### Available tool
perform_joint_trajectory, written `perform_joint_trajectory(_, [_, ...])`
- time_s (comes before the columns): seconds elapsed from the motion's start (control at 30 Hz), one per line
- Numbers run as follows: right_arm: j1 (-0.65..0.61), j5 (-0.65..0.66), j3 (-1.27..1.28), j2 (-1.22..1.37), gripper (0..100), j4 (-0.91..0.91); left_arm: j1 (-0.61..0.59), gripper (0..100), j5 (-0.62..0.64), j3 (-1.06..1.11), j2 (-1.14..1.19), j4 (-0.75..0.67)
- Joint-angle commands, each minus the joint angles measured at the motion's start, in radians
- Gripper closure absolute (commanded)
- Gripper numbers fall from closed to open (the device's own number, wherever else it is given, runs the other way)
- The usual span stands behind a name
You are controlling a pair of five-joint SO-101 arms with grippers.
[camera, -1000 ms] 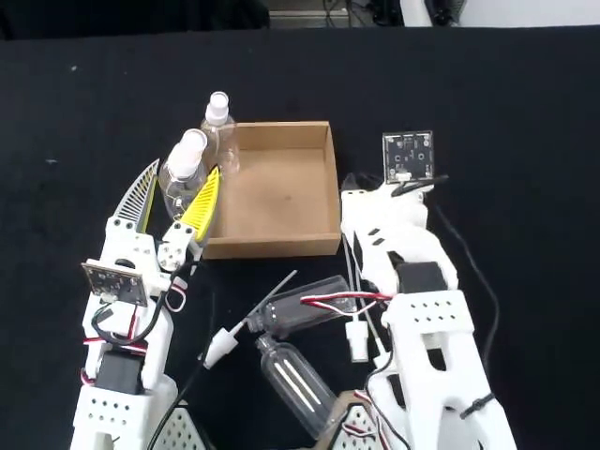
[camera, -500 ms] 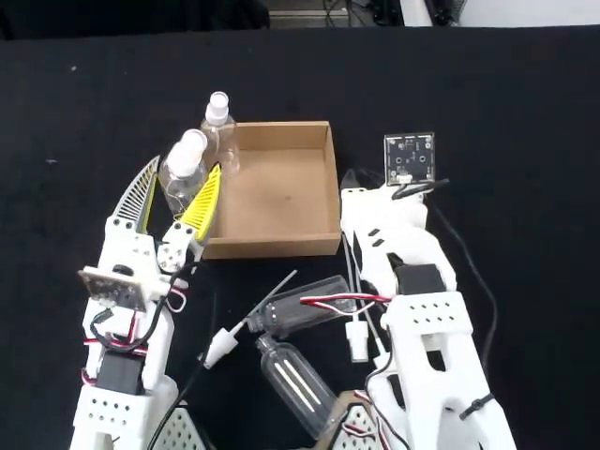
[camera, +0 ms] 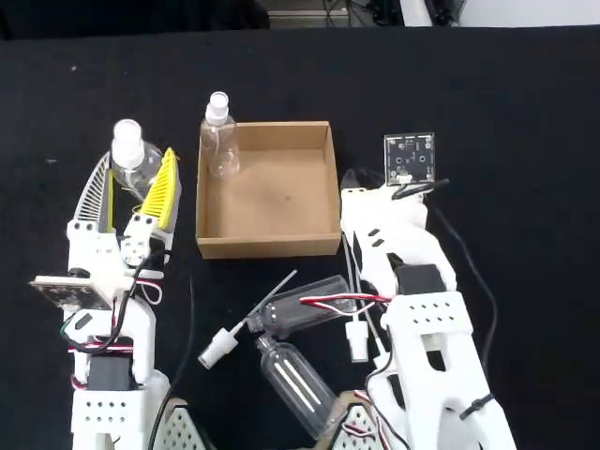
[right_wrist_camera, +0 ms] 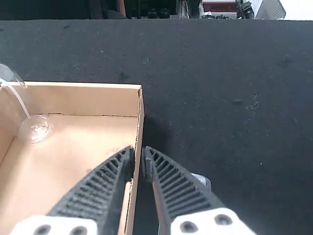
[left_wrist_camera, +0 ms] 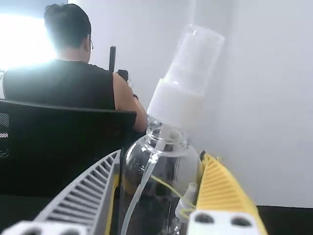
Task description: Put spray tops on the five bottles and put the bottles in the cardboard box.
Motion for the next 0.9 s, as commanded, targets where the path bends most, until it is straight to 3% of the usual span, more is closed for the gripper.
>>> perform_joint_trajectory(0.0, [0.000,0.002,0.010,0.004,98.6,-0.034,-0.022,97,0.017,0.021,-0.005,-0.029])
perform_joint_trajectory(0.2, [0.000,0.002,0.018,0.001,98.6,-0.034,-0.024,97,0.017,-0.005,0.078,-0.060])
perform_joint_trajectory(0.47, [0.000,0.002,0.019,0.007,98.6,-0.034,-0.018,97,0.015,-0.277,0.575,-0.222])
perform_joint_trajectory(0.7, [0.000,0.002,0.019,0.007,98.6,-0.034,-0.021,97,0.018,-0.282,0.933,-0.574])
perform_joint_trajectory(0.87, [0.000,0.002,0.019,0.007,98.6,-0.034,-0.036,97,0.018,-0.291,1.152,-0.729])
